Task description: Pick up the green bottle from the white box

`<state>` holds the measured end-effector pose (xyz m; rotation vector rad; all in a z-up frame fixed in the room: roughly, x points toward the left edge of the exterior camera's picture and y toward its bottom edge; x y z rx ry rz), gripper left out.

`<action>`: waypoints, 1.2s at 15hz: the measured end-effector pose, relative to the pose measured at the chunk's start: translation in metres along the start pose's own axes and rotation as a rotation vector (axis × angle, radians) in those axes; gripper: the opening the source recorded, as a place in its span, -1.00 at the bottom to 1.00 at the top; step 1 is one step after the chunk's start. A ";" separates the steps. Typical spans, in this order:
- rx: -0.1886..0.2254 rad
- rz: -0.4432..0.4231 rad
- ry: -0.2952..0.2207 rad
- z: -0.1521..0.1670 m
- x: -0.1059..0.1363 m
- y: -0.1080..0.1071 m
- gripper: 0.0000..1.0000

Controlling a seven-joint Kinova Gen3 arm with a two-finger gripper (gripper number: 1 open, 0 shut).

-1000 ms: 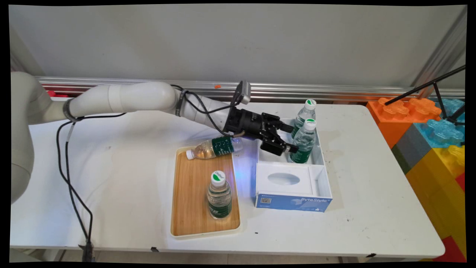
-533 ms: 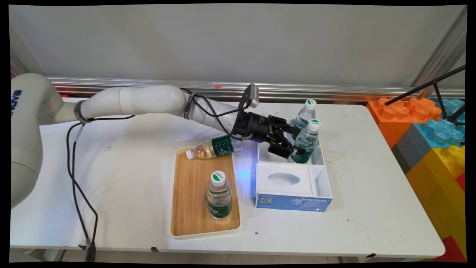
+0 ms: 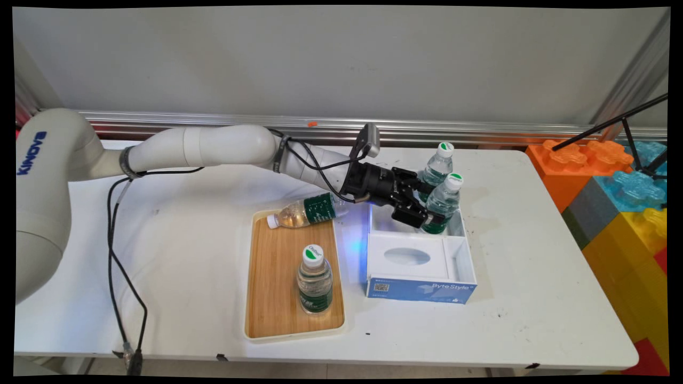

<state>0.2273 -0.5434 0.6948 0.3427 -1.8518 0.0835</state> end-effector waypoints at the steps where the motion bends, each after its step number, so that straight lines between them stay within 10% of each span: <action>1: 0.000 0.002 0.000 0.002 0.000 -0.001 1.00; 18: 0.013 0.023 0.007 0.020 -0.002 -0.015 1.00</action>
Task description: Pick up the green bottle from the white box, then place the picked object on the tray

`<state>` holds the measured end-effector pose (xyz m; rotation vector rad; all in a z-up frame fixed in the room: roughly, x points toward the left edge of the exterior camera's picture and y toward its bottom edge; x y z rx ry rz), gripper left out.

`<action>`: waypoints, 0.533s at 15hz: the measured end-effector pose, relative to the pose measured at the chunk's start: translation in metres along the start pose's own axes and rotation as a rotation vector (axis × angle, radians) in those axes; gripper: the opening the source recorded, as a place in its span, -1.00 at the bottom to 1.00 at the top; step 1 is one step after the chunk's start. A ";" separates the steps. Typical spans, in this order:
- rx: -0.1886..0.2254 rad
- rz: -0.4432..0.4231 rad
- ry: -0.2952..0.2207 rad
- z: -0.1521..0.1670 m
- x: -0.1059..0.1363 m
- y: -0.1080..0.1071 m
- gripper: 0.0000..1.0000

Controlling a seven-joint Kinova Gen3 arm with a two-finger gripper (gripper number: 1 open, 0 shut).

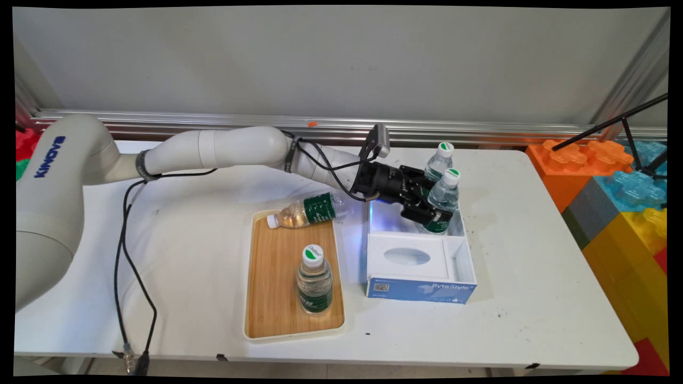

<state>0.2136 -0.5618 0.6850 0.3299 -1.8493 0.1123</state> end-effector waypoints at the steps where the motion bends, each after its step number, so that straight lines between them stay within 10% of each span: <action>1: 0.002 0.001 0.003 0.001 0.000 -0.001 1.00; 2: 0.005 0.003 0.006 0.001 0.001 -0.002 -1.00; 8: 0.010 0.003 0.012 0.003 0.001 -0.005 -1.00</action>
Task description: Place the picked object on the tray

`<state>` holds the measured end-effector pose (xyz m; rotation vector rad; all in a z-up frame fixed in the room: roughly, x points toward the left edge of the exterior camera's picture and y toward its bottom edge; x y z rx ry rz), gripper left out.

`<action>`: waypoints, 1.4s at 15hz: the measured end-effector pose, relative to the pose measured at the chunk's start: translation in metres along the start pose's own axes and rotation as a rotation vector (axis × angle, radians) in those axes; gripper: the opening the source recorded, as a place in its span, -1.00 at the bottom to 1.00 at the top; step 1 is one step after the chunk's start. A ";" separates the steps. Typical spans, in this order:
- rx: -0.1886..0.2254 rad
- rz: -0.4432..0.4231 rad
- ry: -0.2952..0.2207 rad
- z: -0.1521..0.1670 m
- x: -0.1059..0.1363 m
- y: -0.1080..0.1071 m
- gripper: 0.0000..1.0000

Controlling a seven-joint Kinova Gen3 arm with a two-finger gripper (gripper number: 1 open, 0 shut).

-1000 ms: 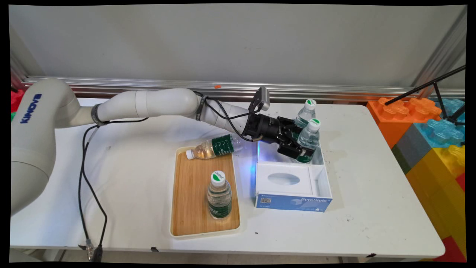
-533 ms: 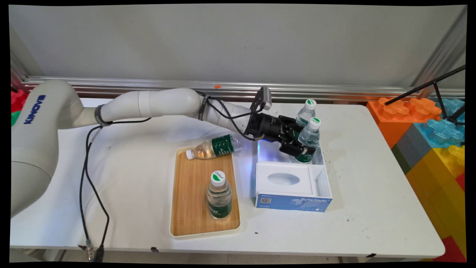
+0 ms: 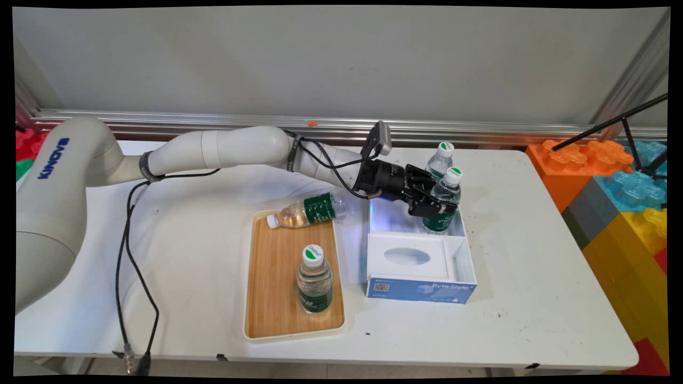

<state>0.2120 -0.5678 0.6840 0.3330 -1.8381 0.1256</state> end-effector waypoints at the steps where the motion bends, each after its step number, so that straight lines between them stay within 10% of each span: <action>1: 0.000 0.000 0.000 0.000 0.000 0.000 -1.00; 21: 0.018 -0.012 0.061 -0.087 0.068 0.031 -1.00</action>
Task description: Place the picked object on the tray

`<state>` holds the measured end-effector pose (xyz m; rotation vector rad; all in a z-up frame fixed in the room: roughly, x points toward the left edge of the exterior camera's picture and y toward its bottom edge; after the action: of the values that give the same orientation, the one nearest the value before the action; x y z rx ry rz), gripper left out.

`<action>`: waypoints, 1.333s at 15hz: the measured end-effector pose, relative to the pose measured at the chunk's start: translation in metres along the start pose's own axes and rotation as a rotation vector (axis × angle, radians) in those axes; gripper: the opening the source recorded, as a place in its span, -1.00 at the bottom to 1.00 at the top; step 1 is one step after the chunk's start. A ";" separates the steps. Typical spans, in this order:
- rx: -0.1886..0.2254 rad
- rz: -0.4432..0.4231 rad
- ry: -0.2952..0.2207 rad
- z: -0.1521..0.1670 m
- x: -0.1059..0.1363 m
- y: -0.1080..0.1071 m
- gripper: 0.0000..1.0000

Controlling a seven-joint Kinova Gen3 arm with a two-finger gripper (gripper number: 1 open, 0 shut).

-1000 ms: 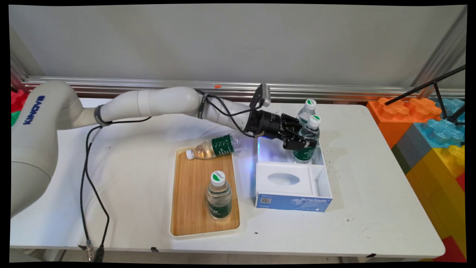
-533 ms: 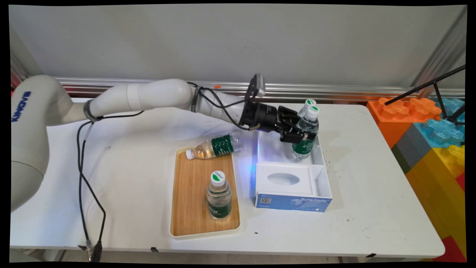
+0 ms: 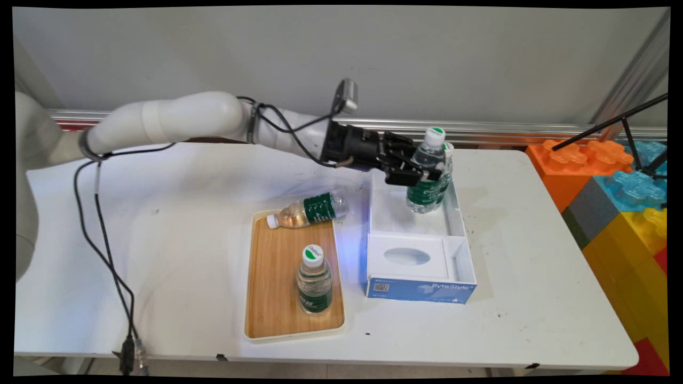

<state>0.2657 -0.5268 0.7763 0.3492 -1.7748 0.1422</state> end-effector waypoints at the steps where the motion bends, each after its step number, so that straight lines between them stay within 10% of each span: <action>1: 0.000 -0.002 0.001 -0.008 0.004 0.003 -1.00; 20: 0.013 -0.033 -0.063 -0.164 -0.006 0.063 -1.00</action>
<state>0.4004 -0.4203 0.8141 0.3959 -1.8299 0.1200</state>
